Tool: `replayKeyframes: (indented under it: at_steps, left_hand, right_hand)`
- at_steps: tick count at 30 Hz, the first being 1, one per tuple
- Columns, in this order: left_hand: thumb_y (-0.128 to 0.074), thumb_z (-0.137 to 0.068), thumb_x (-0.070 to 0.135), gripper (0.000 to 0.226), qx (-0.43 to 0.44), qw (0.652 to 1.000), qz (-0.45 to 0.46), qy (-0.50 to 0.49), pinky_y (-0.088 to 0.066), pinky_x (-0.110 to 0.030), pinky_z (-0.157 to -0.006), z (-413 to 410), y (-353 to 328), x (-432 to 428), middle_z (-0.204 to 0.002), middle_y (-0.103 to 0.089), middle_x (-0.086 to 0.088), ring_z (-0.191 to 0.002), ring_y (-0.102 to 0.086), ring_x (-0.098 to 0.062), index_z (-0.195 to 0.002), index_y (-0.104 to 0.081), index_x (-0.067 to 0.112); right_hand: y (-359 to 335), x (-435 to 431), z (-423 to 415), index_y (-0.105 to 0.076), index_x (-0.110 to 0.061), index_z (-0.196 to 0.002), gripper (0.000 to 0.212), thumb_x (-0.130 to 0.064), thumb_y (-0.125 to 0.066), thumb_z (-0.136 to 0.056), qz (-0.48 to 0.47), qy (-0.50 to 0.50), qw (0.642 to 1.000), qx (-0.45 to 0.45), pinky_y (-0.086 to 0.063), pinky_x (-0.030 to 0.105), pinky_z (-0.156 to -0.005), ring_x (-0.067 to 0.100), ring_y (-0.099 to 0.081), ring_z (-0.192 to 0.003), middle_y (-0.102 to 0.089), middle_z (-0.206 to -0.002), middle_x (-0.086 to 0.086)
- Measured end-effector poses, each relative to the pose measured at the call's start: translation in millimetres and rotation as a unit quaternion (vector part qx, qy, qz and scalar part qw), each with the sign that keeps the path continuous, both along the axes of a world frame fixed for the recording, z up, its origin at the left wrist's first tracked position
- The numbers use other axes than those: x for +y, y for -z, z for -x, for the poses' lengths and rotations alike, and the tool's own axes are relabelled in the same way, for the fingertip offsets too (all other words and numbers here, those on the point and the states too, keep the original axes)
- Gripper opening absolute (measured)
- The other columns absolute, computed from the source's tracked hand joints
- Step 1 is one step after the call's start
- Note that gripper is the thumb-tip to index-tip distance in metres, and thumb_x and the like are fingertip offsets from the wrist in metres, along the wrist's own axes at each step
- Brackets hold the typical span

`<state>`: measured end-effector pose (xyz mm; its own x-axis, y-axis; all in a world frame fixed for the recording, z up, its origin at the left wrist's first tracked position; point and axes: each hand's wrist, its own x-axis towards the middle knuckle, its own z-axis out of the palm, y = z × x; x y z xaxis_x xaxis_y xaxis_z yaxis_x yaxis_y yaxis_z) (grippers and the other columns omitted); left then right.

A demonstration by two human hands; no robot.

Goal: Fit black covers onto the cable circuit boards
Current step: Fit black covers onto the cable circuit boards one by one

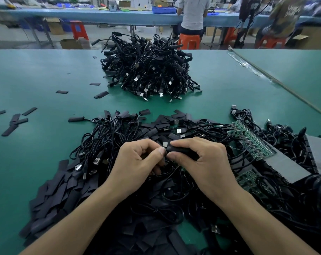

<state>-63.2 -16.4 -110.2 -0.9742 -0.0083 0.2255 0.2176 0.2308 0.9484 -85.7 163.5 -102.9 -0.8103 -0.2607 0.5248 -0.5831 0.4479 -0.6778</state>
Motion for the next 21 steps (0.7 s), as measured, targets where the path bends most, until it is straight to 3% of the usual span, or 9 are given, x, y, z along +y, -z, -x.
replayKeyframes:
  at_steps: [2,4,7,11,17,21]
  left_hand:
    - [-0.063,-0.094,0.006,0.020,-0.002,1.000,-0.003,-0.015,-0.046,-0.017,-0.047,0.3,0.4,1.2,-0.063,-0.069,-0.002,-0.048,-0.063,-0.011,-0.077,-0.071,0.012]
    - [-0.064,-0.094,0.008,0.020,-0.003,1.000,-0.001,-0.028,-0.047,-0.019,-0.046,0.4,1.0,2.3,-0.063,-0.070,-0.003,-0.048,-0.064,-0.013,-0.076,-0.070,0.014]
    - [-0.066,-0.093,0.009,0.018,-0.005,0.999,0.013,-0.030,-0.048,-0.019,-0.046,0.3,1.6,3.3,-0.065,-0.071,-0.002,-0.049,-0.065,-0.013,-0.077,-0.071,0.014]
    - [-0.067,-0.092,0.010,0.015,-0.012,0.999,0.032,-0.028,-0.051,-0.022,-0.049,0.4,2.4,4.9,-0.065,-0.072,-0.001,-0.050,-0.065,-0.012,-0.078,-0.073,0.014]
    - [-0.066,-0.092,0.012,0.016,-0.003,0.998,0.059,-0.033,-0.054,-0.026,-0.051,0.4,3.4,4.9,-0.065,-0.072,0.001,-0.051,-0.066,-0.012,-0.078,-0.072,0.015]
    - [-0.065,-0.094,0.012,0.017,-0.002,0.998,0.062,-0.029,-0.054,-0.025,-0.050,0.9,3.9,4.2,-0.067,-0.073,0.002,-0.052,-0.067,-0.012,-0.079,-0.072,0.017]
  right_hand:
    - [0.5,-0.3,0.1,-0.074,-0.026,-0.109,0.036,-0.029,-0.085,-0.075,0.032,0.043,0.998,-0.028,-0.047,0.008,-0.070,-0.003,-0.065,-0.078,-0.069,-0.079,-0.019]
    - [2.0,0.7,2.5,-0.073,-0.030,-0.097,0.028,-0.030,-0.086,-0.073,0.086,0.071,0.991,-0.067,-0.048,0.008,-0.064,-0.002,-0.066,-0.072,-0.070,-0.076,-0.018]
    - [3.6,0.4,4.5,-0.073,-0.034,-0.087,0.020,-0.026,-0.086,-0.074,0.134,0.073,0.983,-0.100,-0.053,0.011,-0.068,0.000,-0.070,-0.073,-0.073,-0.080,-0.020]
    - [4.3,-0.3,5.3,-0.075,-0.039,-0.094,0.025,-0.022,-0.083,-0.078,0.155,0.064,0.978,-0.125,-0.055,0.015,-0.077,-0.003,-0.071,-0.080,-0.074,-0.085,-0.023]
    - [6.7,-1.3,5.7,-0.075,-0.032,-0.105,0.026,-0.022,-0.080,-0.081,0.161,0.046,0.972,-0.164,-0.057,0.027,-0.082,0.002,-0.072,-0.084,-0.077,-0.089,-0.012]
    - [6.6,-1.9,6.6,-0.075,-0.030,-0.104,0.024,-0.019,-0.079,-0.083,0.168,0.036,0.971,-0.168,-0.055,0.019,-0.074,0.003,-0.072,-0.076,-0.076,-0.081,-0.013]
